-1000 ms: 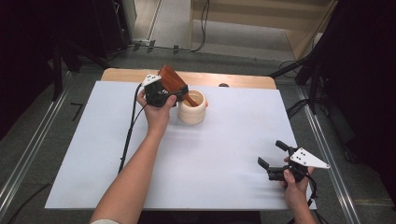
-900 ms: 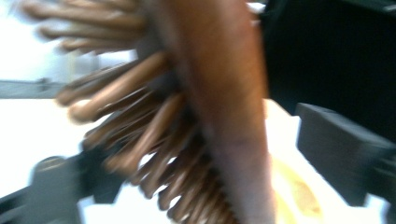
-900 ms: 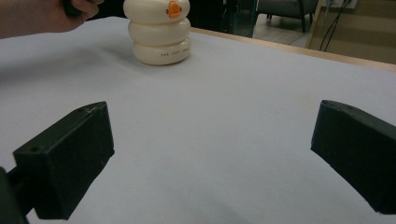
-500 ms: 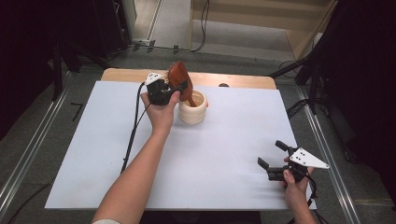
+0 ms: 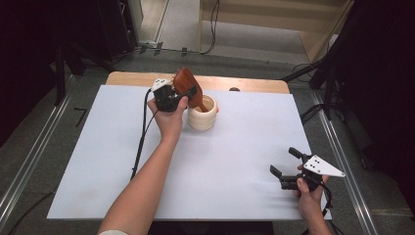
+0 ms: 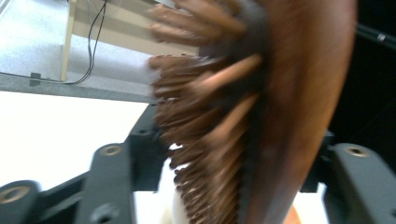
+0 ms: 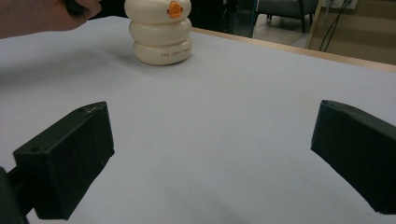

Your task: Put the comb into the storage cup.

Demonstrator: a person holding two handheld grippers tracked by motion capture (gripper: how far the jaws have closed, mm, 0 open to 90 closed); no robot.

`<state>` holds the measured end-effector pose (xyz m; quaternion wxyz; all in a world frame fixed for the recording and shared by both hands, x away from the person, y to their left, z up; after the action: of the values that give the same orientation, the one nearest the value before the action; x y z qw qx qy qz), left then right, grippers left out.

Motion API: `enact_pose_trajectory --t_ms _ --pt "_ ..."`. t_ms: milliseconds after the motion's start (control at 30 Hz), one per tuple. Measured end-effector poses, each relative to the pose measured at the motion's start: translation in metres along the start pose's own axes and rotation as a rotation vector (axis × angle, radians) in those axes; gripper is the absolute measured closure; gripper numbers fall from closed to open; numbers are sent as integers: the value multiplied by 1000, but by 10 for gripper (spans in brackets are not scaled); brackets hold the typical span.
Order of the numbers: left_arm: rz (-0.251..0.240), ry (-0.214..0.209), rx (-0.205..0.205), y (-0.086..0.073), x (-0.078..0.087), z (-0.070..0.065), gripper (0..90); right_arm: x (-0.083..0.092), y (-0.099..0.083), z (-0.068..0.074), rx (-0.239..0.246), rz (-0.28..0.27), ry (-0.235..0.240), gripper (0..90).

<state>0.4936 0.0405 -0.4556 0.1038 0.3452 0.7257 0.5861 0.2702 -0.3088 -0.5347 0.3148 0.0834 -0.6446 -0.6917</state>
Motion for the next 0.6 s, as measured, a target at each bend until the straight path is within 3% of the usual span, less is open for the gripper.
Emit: enact_pose_trajectory --t_ms 100,200,333,400,500,600 --pt "36 -4 -43 -6 -1 -1 259 0 0 0 1 3 -1 0" --pt "41 -21 -84 -8 -1 -6 146 0 0 0 1 3 -3 0" --pt "48 -2 -116 -8 -1 -9 1 0 0 0 1 3 -5 0" --pt "54 -21 -124 -8 1 -10 0 0 0 0 2 3 -5 0" --pt "60 -10 -163 -10 6 -11 0 0 0 0 2 3 -5 0" --pt "58 -10 -171 -10 13 -11 0 -1 0 1 6 4 -5 0"
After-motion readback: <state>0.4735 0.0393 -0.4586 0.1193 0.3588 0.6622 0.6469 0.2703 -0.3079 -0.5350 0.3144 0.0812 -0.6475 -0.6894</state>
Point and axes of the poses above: each handheld gripper's, and its own axes: x roughly backward along the jaws, y roughly out of its top, z roughly to its left, the point moved 6 cm from there along -x, roughly forward along the jaws, and after that the axes turned 6 degrees about -x, right-handed, at the moved point
